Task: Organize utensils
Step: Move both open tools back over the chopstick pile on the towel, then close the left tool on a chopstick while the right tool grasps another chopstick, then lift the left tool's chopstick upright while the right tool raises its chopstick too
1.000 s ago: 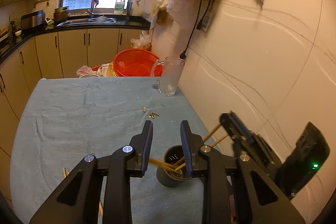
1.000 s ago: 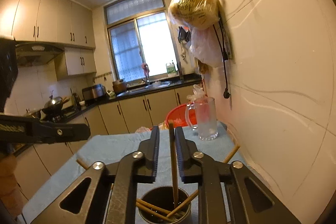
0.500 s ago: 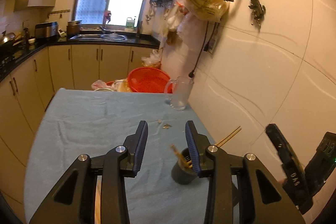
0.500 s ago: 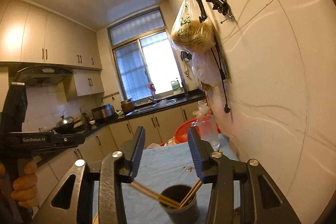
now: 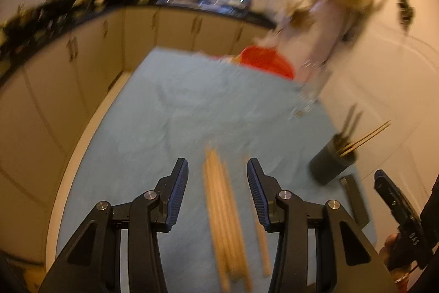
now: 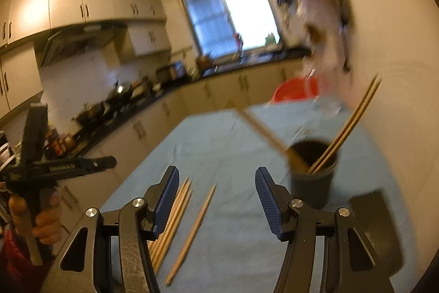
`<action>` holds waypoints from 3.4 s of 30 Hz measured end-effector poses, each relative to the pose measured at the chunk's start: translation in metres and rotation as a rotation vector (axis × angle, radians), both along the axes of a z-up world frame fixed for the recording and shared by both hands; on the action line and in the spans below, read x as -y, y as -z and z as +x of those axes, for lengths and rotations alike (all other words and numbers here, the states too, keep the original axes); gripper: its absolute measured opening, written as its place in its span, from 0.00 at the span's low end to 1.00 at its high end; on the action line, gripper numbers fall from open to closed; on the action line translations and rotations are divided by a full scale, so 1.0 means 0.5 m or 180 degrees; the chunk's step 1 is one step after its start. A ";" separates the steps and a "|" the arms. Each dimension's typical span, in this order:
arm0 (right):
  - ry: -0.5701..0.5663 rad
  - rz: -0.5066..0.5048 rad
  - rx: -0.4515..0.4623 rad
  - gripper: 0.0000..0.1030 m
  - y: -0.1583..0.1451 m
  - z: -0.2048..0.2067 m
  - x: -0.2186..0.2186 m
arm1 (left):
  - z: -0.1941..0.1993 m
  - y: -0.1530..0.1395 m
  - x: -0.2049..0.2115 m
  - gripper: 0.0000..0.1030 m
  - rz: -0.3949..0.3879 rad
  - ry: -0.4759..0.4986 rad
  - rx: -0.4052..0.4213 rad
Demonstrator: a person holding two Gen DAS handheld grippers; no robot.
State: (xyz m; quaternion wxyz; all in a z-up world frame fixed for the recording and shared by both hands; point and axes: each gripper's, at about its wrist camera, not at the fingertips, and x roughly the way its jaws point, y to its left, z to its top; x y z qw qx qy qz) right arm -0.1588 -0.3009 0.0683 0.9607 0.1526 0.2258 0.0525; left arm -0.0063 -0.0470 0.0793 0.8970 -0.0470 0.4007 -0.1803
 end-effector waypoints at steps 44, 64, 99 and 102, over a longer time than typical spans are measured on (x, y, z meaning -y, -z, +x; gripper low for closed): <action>-0.0168 0.0116 -0.1706 0.49 0.150 0.272 -0.057 | 0.158 0.241 0.069 0.13 0.0402 0.0129 -0.1298; -0.0114 0.0136 -0.1845 0.49 0.164 0.284 -0.060 | 0.164 0.245 0.087 0.13 0.0281 0.0286 -0.1412; -0.0370 -0.0090 -0.2214 0.07 0.200 0.420 -0.115 | 0.155 0.232 -0.001 0.06 0.0209 0.0099 -0.1196; -0.0369 -0.0067 -0.1860 0.07 0.149 0.386 -0.106 | 0.148 0.198 -0.012 0.06 0.0082 0.0075 -0.1041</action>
